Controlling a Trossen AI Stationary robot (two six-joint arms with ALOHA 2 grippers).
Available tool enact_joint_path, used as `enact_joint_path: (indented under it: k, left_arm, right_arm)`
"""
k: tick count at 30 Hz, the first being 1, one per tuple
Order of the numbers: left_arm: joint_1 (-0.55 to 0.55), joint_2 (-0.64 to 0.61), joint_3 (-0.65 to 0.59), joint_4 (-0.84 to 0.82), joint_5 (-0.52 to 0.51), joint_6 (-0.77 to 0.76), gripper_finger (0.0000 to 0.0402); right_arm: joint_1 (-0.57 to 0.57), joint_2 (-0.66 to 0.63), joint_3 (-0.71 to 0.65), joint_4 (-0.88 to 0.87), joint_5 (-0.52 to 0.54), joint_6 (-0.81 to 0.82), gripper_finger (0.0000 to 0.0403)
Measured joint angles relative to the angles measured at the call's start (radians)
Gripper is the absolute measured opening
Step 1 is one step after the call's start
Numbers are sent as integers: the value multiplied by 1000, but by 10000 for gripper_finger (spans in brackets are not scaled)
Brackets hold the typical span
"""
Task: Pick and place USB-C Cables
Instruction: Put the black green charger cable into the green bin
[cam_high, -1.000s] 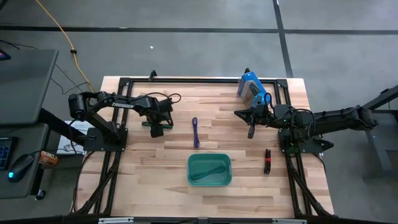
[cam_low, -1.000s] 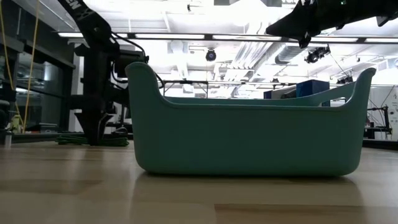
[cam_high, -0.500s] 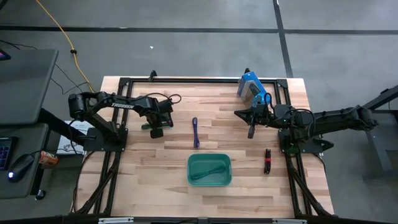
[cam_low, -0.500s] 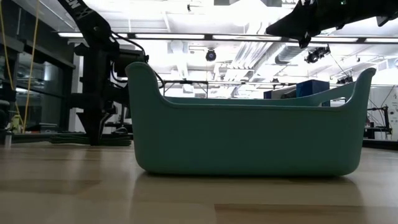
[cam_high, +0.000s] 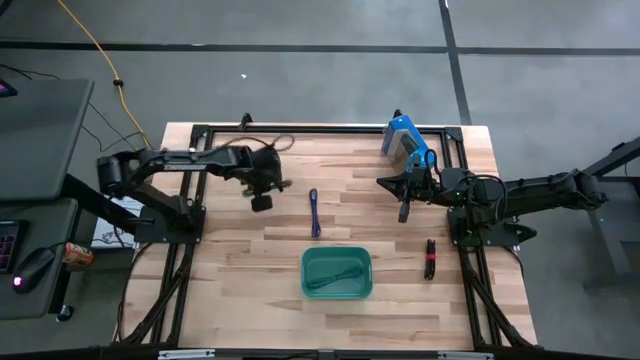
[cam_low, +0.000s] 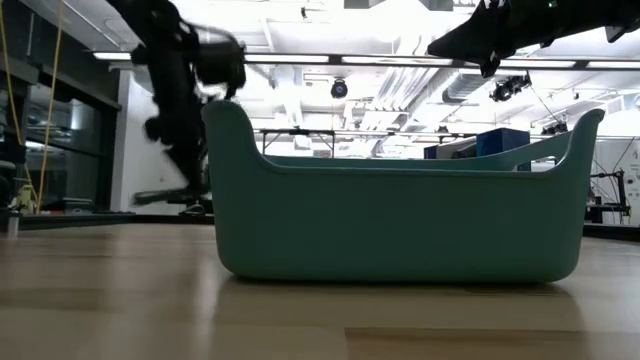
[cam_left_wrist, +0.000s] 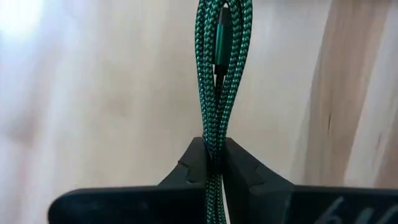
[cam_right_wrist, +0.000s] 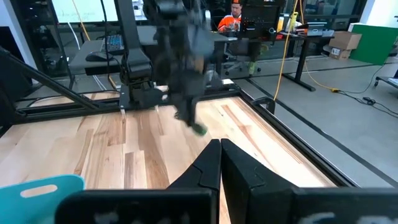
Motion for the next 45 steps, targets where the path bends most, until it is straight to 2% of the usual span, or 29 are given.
enact_joint_path:
  k: [3,5,9,13,16,22,27,40,45]
  left_arm:
    - [2,-91,-5,100,11,1,0]
    - [0,-155,-24,222,53,-10,0]
    - [-32,-276,-121,540,127,-61,0]
    - [-102,-349,-249,869,139,-126,0]
    - [-164,-360,-333,1057,110,-169,0]
    - [-280,-351,-459,1314,-40,-232,0]
    - [-304,-350,-489,1408,-55,-254,0]
    - [-304,-349,-490,1410,-55,-279,0]
    - [-304,-349,-490,1409,-54,-279,0]
  right_arm:
    - [0,0,0,0,0,0,0]
    - [0,0,0,0,0,-3,0]
    - [0,0,0,0,0,-4,0]
    - [0,0,0,0,0,-4,0]
    - [0,0,0,1,0,-4,0]
    - [0,0,0,8,0,-4,0]
    - [0,0,0,9,0,-4,0]
    - [0,0,0,46,0,-7,0]
    - [0,0,0,28,-95,-6,2]
